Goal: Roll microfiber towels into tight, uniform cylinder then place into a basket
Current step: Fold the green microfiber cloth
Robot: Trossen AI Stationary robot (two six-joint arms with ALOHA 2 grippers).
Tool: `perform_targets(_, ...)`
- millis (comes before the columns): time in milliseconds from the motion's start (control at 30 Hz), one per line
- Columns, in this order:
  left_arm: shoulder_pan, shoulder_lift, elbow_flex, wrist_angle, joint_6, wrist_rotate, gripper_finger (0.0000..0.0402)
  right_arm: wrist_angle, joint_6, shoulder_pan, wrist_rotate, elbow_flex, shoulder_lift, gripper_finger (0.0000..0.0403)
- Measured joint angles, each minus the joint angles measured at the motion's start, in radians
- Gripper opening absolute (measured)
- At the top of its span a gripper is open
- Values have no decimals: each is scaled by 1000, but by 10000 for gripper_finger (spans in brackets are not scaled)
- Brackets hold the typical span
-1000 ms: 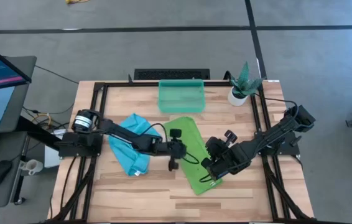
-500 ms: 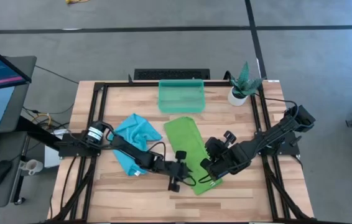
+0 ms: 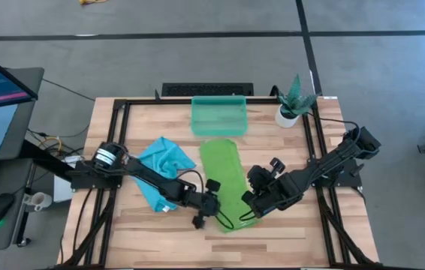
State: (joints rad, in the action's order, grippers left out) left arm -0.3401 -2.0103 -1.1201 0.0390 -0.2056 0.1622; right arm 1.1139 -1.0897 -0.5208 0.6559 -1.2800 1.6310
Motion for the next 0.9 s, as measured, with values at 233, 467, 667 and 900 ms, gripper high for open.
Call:
perform_targets(233,-25,123,6,348,-78,-63,84,6,9,14,4,0,0,69)
perform_targets(467,-103,166,6,325,-48,87,84,0,54,24,52,0,0,69)
perform_targets(667,-196,270,6,466,22,282,84,-40,101,-5,56,-25,0,69)
perform_targets(900,-364,434,28,579,265,378,84,-380,324,-97,60,-14,21,69)
